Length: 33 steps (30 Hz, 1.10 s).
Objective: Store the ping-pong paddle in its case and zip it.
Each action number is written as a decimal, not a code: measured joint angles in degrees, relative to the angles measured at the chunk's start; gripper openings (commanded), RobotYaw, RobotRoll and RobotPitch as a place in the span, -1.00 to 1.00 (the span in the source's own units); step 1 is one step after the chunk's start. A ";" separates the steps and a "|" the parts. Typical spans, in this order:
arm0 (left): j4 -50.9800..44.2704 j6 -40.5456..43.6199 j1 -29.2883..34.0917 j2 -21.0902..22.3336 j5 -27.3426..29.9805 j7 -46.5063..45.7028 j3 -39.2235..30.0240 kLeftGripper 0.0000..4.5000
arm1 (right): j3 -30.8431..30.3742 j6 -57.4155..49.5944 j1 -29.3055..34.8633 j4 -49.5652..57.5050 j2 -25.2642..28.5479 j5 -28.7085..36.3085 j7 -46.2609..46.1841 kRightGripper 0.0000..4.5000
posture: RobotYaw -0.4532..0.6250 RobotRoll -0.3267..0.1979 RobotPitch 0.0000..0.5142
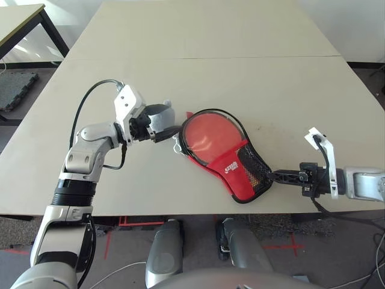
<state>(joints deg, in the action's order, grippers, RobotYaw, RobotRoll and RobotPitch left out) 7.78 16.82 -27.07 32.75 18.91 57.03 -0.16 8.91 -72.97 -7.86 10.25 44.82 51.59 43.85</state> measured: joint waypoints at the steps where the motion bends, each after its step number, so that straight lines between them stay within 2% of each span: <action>1: 0.00 0.00 0.00 0.00 0.00 0.00 0.00 1.00 | -0.08 0.03 0.00 0.00 -0.38 -0.28 -0.28 -0.98 | -0.04 0.25 -0.48; 11: 0.04 -0.25 -0.02 -0.04 0.00 0.00 0.03 1.00 | -0.05 -1.08 0.71 0.76 -0.34 -0.28 0.03 -0.98 | -0.04 0.25 -0.46; 16: 0.07 -0.34 -0.02 -0.02 0.00 -0.01 0.02 1.00 | 0.56 -2.79 5.12 3.63 2.39 1.77 2.71 -0.98 | -0.05 0.25 -0.45; 27: 0.28 -0.49 -0.05 -0.11 0.01 0.06 0.11 1.00 | 1.81 -1.29 16.03 8.82 12.45 4.73 11.65 -0.98 | -0.07 0.25 -0.45; 30: 0.50 -0.49 -0.07 -0.13 0.01 0.08 0.11 1.00 | 1.88 -0.17 17.61 9.06 13.50 4.73 13.13 -0.98 | -0.07 0.25 -0.45; 33: 1.03 -0.68 -0.12 -0.17 0.01 0.08 0.11 1.00 | 1.80 0.56 16.10 9.08 13.27 4.55 13.04 -0.98 | -0.07 0.25 -0.47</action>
<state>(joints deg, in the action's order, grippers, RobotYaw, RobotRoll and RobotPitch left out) 8.81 16.13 -27.19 32.58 18.92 57.11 -0.05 10.72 -72.41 8.24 19.33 58.09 56.14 56.89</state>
